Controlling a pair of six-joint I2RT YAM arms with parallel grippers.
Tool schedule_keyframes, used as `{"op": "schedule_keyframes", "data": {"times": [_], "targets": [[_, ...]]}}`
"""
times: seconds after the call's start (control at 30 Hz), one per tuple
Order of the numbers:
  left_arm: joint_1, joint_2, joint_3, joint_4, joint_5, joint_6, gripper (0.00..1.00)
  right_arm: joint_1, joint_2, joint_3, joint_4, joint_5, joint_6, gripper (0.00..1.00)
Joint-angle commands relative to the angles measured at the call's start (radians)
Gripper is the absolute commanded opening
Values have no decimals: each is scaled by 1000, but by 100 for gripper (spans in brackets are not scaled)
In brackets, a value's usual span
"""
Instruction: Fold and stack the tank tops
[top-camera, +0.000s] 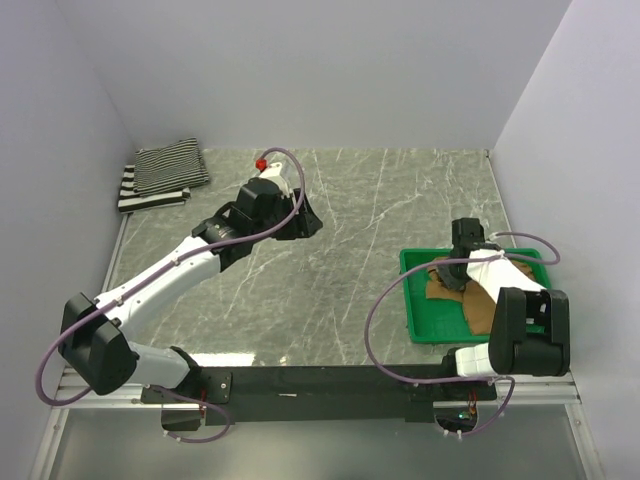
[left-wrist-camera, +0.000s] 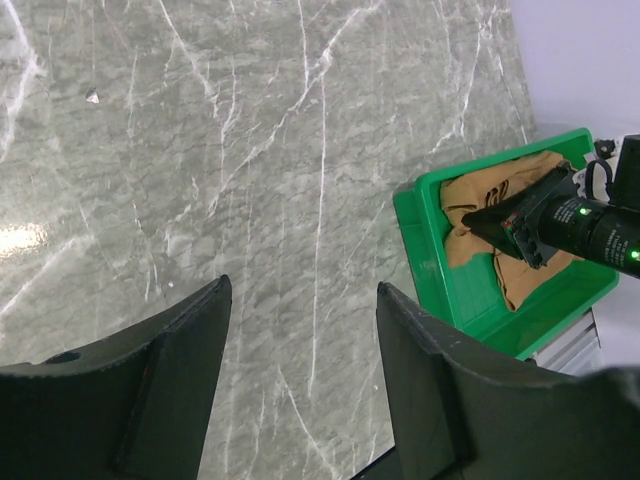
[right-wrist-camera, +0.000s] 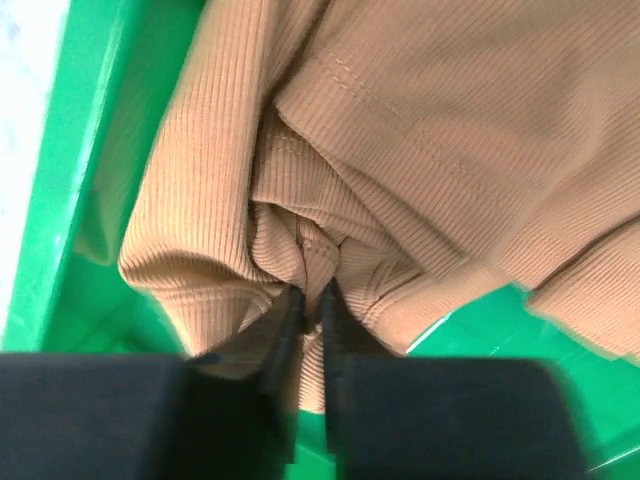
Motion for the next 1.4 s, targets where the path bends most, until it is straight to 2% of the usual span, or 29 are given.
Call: {"op": "schedule_keyframes", "data": {"times": [0.0, 0.2, 0.37, 0.43, 0.6, 0.63, 0.73, 0.83, 0.9, 0.97, 1.0, 1.1, 1.13, 1.23, 1.37], "targets": [[0, 15, 2, 36, 13, 23, 65, -15, -16, -13, 44, 1, -5, 0], [0, 5, 36, 18, 24, 27, 63, -21, -214, 102, -113, 55, -68, 0], [1, -43, 70, -2, 13, 33, 63, -18, -451, 361, -206, -14, -188, 0], [1, -57, 85, -10, -1, 37, 62, -15, -502, 500, -212, -132, -223, 0], [6, -127, 114, -36, -55, 38, 62, 22, -516, 805, -220, -357, -289, 0], [6, -139, 122, -39, -74, 37, 61, 27, -510, 875, -206, -456, -285, 0], [10, -195, 128, -44, -104, 29, 61, 43, -518, 915, -142, -615, -228, 0], [13, -248, 123, -47, -150, 23, 61, 95, -545, 848, -37, -674, -156, 0], [18, -284, 120, -47, -185, 23, 60, 204, -555, 811, 16, -645, -131, 0], [21, -307, 122, -56, -208, 21, 60, 313, -543, 794, 23, -544, -145, 0], [21, -313, 125, -60, -211, 23, 59, 427, -532, 796, 26, -508, -153, 0], [23, -330, 131, -73, -211, 23, 60, 571, -477, 819, 44, -423, -163, 0], [23, -339, 125, -77, -220, 23, 60, 743, -391, 877, 43, -342, -192, 0], [24, -344, 113, -82, -233, 21, 60, 803, -294, 947, 14, -295, -209, 0], [39, -353, 77, -80, -246, 7, 61, 795, -118, 1036, -8, -247, -245, 0]]}}
